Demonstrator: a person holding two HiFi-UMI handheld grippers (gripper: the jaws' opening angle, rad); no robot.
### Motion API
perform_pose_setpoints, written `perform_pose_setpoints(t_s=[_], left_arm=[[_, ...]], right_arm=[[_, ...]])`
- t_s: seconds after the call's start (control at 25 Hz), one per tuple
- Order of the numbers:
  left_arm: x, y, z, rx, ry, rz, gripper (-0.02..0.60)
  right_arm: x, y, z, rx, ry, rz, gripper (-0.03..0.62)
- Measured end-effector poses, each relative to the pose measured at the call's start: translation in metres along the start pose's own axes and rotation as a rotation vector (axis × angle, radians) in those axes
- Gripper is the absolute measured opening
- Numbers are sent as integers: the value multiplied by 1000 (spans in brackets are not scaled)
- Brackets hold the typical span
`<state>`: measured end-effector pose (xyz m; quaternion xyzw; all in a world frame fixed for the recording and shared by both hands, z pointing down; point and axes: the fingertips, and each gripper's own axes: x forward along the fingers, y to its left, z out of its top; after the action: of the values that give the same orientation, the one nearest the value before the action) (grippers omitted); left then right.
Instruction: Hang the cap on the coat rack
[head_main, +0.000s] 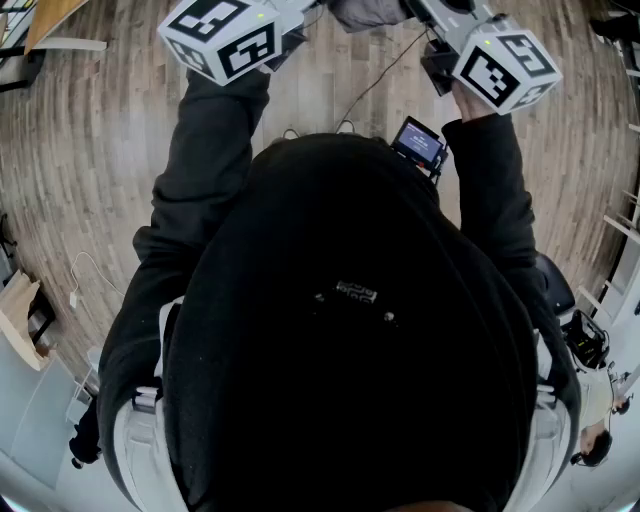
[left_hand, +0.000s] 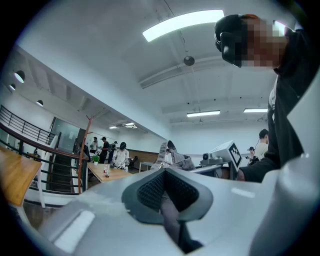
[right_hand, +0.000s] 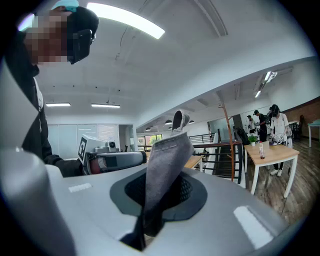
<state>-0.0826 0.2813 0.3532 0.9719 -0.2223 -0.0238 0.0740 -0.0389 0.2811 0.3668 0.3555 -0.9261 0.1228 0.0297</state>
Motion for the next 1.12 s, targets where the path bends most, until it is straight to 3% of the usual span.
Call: perform_pose_setpoints(t_s=[0.32, 0.52, 0.88, 1.12], left_arm=[[-6, -6, 12, -33, -40, -2, 6], [6, -10, 8, -4, 8, 9, 6], [52, -32, 20, 45, 25, 6, 6], [88, -88, 36, 40, 49, -77, 6]], right_arm=[[-10, 1, 1, 11, 0, -18, 48], [-20, -2, 10, 28, -19, -1, 48], [-59, -36, 30, 51, -88, 21, 48], [-110, -50, 42, 83, -143, 33, 48]])
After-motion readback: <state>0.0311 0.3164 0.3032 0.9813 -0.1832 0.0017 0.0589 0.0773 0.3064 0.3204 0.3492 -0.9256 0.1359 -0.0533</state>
